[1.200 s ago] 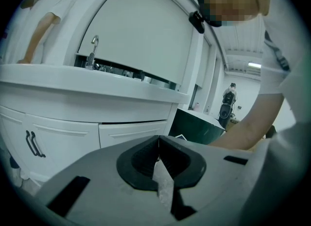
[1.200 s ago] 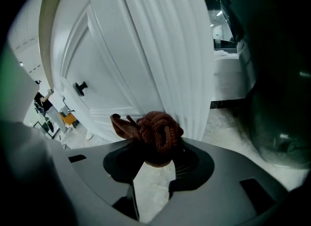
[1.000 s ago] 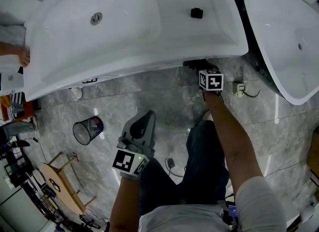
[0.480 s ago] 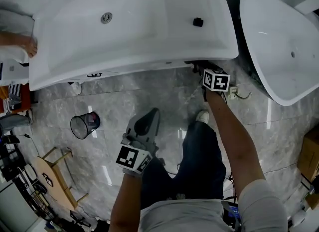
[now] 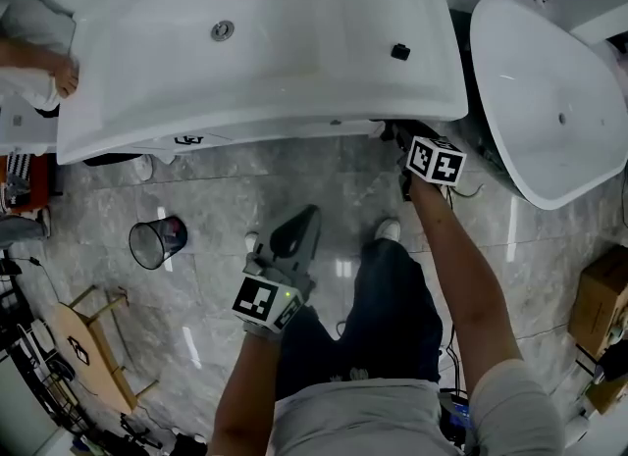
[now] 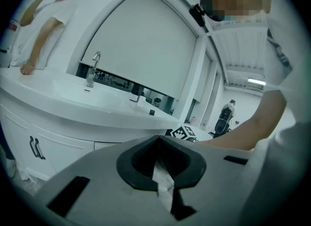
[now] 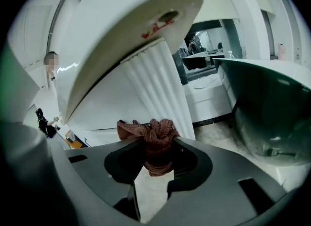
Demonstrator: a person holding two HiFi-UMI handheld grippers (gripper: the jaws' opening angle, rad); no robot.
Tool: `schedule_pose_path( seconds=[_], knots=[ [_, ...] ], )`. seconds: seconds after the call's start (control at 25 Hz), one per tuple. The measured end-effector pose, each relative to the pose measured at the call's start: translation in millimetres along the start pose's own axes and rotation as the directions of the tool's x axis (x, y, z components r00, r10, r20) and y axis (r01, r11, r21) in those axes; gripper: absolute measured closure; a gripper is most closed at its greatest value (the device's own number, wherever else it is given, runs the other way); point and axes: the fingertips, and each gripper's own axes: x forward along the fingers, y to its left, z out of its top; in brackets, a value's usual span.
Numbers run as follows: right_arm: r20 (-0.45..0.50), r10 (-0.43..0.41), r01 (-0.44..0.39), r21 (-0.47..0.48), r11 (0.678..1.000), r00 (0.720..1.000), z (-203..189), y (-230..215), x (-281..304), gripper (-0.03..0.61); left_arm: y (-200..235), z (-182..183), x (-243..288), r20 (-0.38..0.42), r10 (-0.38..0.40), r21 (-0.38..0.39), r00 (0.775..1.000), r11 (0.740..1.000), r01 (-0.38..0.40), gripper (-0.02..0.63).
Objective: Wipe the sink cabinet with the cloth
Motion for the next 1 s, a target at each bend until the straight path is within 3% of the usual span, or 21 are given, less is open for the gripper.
schedule_pose_path(
  seconds=[0.4, 1.0],
  knots=[
    [0.003, 0.027, -0.026, -0.085, 0.996, 1.000, 13, 42, -2, 0.437, 18, 1, -19, 0.035, 0.020, -0.023, 0.999, 1.000, -0.019, 0.603],
    [-0.015, 0.075, -0.077, -0.098, 0.992, 0.997, -6, 139, 36, 0.437, 76, -9, -78, 0.052, 0.092, -0.065, 0.994, 0.994, -0.089, 0.603]
  ],
)
